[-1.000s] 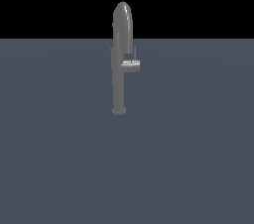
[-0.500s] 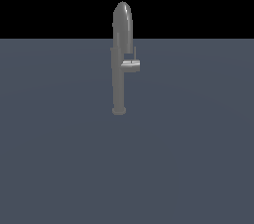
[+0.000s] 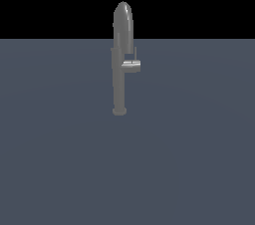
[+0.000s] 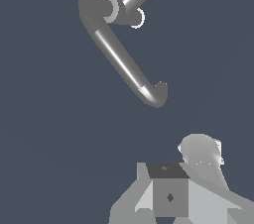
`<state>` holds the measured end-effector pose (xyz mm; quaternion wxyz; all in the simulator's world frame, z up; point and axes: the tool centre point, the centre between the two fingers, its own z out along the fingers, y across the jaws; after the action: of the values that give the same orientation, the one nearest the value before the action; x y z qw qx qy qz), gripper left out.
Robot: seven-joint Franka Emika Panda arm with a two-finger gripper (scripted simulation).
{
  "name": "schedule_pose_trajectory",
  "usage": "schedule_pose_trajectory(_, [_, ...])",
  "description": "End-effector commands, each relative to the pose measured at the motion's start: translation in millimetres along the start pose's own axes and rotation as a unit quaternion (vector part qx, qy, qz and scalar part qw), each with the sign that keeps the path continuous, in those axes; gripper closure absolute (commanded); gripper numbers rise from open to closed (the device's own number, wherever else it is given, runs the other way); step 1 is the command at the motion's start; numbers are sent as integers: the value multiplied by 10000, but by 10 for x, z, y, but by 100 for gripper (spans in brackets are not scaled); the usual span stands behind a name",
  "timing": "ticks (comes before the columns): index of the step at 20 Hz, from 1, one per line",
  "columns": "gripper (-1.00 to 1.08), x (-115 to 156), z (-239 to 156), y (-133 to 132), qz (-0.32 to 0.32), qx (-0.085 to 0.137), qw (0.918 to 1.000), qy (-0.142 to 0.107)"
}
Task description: Turn on the faucet by rotating a designated handle.
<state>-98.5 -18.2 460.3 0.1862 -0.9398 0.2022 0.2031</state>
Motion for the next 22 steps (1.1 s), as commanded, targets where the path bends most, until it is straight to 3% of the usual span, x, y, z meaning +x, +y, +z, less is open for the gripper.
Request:
schedule_pose_trajectory(1, [108, 139, 9, -47, 167, 155, 9995, -214])
schedule_pose_trajectory(7, [108, 478, 51, -140, 569, 532, 9943, -731])
schedule_pose_trajectory(12, [108, 769, 109, -200, 913, 856, 9852, -1175])
schedule_pose_trajectory(17, [108, 1071, 192, -244, 1270, 1194, 9710, -1636])
schedule_pose_trajectory(22, [108, 1385, 308, -275, 1645, 1550, 9508, -2119])
